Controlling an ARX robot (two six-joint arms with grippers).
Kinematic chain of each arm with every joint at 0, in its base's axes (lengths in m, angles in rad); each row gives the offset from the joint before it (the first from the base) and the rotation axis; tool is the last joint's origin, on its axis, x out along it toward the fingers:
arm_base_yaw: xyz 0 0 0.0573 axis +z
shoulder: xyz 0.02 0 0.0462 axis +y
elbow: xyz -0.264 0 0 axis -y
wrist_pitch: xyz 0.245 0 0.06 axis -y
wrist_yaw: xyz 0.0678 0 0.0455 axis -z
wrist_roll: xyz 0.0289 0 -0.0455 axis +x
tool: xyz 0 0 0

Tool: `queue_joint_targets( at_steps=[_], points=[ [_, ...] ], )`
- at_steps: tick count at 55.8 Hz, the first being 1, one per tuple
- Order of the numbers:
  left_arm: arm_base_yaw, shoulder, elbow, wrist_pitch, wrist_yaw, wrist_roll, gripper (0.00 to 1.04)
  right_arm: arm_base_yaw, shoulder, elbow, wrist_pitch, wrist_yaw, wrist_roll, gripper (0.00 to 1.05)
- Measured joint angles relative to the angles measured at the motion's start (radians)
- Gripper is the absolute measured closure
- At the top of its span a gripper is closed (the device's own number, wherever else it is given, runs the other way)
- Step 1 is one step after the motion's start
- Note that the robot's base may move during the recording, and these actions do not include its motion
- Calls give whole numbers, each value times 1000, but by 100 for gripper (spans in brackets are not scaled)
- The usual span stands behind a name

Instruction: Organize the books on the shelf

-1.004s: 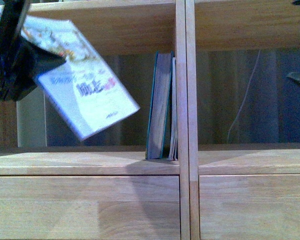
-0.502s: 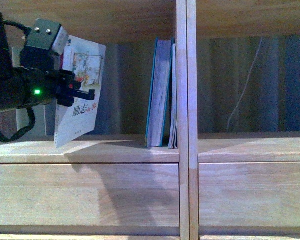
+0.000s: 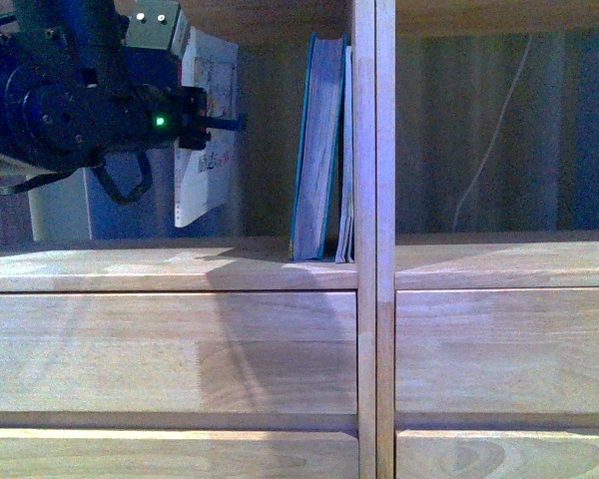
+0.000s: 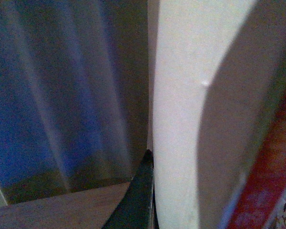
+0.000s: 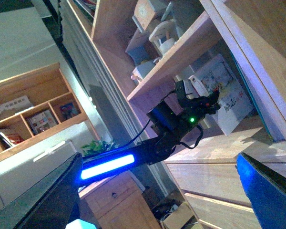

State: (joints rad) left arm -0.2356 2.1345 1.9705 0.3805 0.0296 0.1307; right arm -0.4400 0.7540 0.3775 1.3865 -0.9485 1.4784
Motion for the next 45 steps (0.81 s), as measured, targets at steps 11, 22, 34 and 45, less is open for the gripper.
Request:
queue_joint_targets(
  at_steps=[11,22,34,45],
  points=[
    [-31,100,142,-126,-50,-24,98,3,5,0,9,2,2,7],
    [-50,184,275,-195,-60,-24,98,3,5,0,9,2,2,7],
    [-53,231,360,-255,-68,-29,98,4,5,0,9,2,2,7],
    [-53,239,383,-299,-51,-32,76,4,5,0,9,2,2,7]
  ],
)
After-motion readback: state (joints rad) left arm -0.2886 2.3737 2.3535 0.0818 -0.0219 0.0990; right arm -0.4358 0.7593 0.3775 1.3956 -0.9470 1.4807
